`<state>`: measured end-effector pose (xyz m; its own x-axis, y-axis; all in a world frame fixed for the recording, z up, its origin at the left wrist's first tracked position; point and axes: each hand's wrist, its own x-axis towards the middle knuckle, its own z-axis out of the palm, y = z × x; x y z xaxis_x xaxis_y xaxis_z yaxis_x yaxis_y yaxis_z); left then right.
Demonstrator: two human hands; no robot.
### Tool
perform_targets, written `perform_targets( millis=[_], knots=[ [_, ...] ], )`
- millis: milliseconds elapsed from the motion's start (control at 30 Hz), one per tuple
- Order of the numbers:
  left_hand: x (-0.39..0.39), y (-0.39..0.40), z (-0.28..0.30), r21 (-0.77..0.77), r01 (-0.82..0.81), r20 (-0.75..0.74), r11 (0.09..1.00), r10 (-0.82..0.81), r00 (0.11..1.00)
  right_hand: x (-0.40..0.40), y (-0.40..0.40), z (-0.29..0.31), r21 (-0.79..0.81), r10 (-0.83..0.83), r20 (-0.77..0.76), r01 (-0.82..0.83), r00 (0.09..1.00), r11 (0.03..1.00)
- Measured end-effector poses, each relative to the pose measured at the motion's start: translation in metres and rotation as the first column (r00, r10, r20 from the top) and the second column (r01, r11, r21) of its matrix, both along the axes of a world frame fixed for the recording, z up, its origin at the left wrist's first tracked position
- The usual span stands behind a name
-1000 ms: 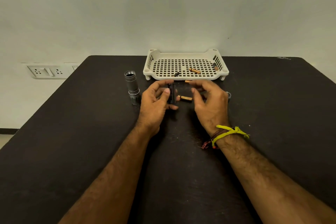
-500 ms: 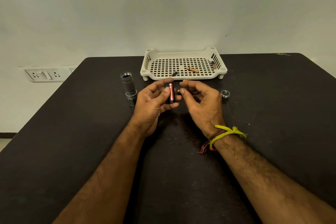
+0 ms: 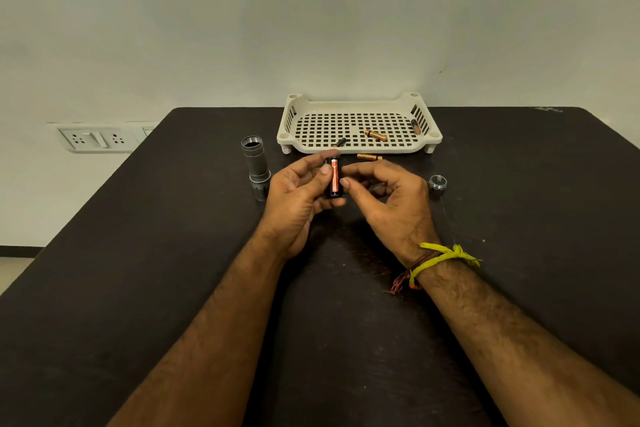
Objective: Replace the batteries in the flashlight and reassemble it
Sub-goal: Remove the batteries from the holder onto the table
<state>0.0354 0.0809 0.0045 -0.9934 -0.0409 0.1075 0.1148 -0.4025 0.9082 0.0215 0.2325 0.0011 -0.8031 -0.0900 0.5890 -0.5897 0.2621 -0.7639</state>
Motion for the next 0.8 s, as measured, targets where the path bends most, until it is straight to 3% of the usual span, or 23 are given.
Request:
perform_targets(
  millis=[533,667,800],
  knots=[
    [0.0006,0.0021,-0.0031,-0.069,0.029,-0.044,0.997,-0.032,0.999,-0.0019,0.0015,-0.0011,0.010,0.042,-0.013,-0.042,0.999,0.999],
    [0.0003,0.0022,-0.0037,-0.100,-0.002,-0.049,0.995,-0.003,0.999,-0.0037,0.0016,-0.0010,0.118,0.054,-0.074,-0.045,0.996,0.992],
    [0.0026,0.0034,-0.0054,-0.170,-0.029,-0.056,0.985,0.019,0.998,-0.0061,0.0038,0.0014,0.186,0.093,-0.007,-0.090,0.996,0.978]
  ],
)
